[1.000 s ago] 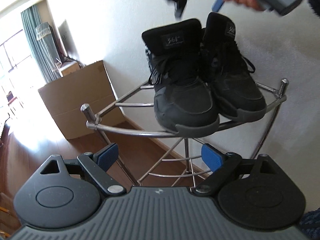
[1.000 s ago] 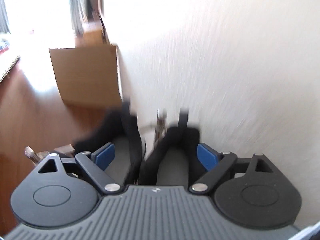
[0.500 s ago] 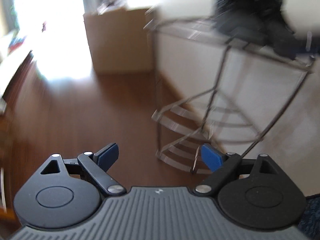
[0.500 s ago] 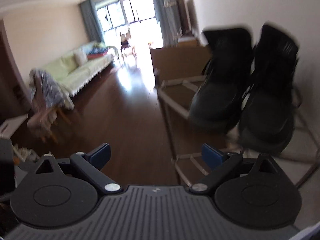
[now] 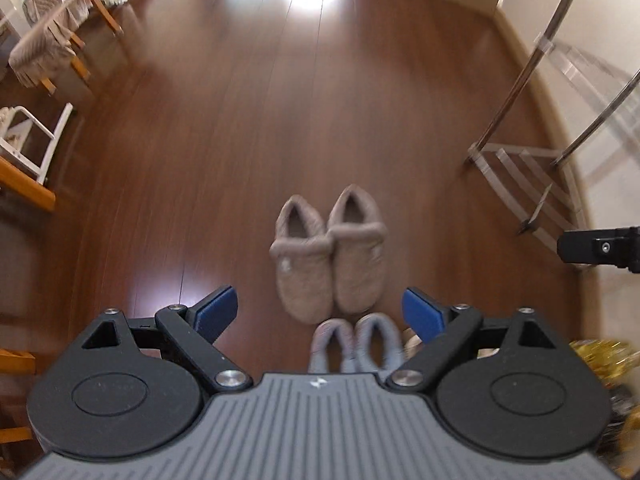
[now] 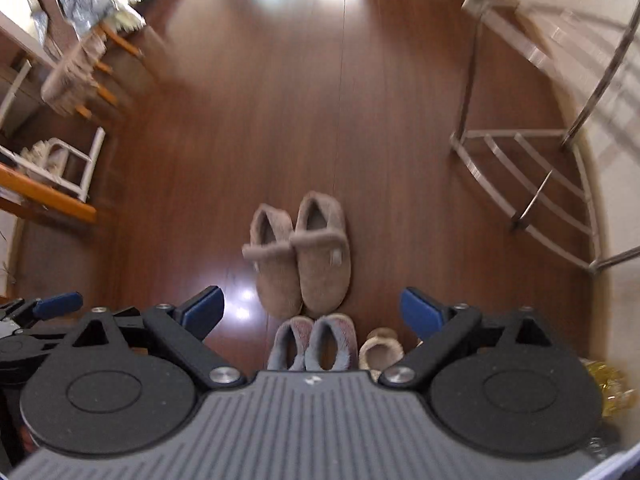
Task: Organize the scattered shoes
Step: 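Release the sneakers and move both grippers back to the taupe slippers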
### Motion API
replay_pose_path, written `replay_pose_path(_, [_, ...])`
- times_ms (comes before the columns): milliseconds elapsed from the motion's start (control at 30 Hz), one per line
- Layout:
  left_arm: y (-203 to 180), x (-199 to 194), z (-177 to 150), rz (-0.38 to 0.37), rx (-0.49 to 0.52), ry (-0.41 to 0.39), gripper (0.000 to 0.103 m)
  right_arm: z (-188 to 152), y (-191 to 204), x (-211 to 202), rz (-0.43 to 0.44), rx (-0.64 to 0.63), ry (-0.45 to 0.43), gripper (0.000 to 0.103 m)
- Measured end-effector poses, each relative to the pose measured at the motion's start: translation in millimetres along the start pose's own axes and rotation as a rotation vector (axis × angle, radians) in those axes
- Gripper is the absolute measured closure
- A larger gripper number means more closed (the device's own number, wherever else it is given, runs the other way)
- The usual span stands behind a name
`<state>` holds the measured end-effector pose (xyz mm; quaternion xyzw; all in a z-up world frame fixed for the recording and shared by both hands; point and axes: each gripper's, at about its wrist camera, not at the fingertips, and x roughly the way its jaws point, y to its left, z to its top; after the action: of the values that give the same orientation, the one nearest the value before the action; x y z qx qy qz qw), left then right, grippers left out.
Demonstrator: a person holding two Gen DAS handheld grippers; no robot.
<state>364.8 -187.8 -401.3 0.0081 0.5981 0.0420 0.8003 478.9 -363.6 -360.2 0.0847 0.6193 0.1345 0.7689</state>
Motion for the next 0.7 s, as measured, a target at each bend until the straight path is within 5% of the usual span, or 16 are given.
replay_pose_path(267, [31, 156, -37, -0.002, 0.026, 0.013, 0.012, -39, 19, 185, -0.011, -0.147, 0.034, 0.033])
replay_pose_path(333, [36, 184, -39, 0.009, 0.043, 0.007, 0.012, -37, 27, 231, -0.011, -0.224, 0.012, 0.062])
replay_pose_path(400, [43, 212, -41, 0.012, 0.046, -0.003, 0.012, -26, 32, 270, -0.033, -0.291, -0.015, 0.079])
replay_pose_path(567, [52, 258, -44, 0.005, 0.016, -0.002, 0.012, 9, 38, 345, -0.055, -0.342, -0.081, 0.076])
replay_pose_path(633, [51, 272, -49, 0.007, 0.012, 0.004, 0.012, 23, 39, 374, -0.007, -0.299, -0.02, 0.054])
replay_pose_path(700, [49, 275, -52, 0.003, 0.014, 0.009, 0.012, 26, 41, 396, 0.02, -0.317, 0.043, 0.049])
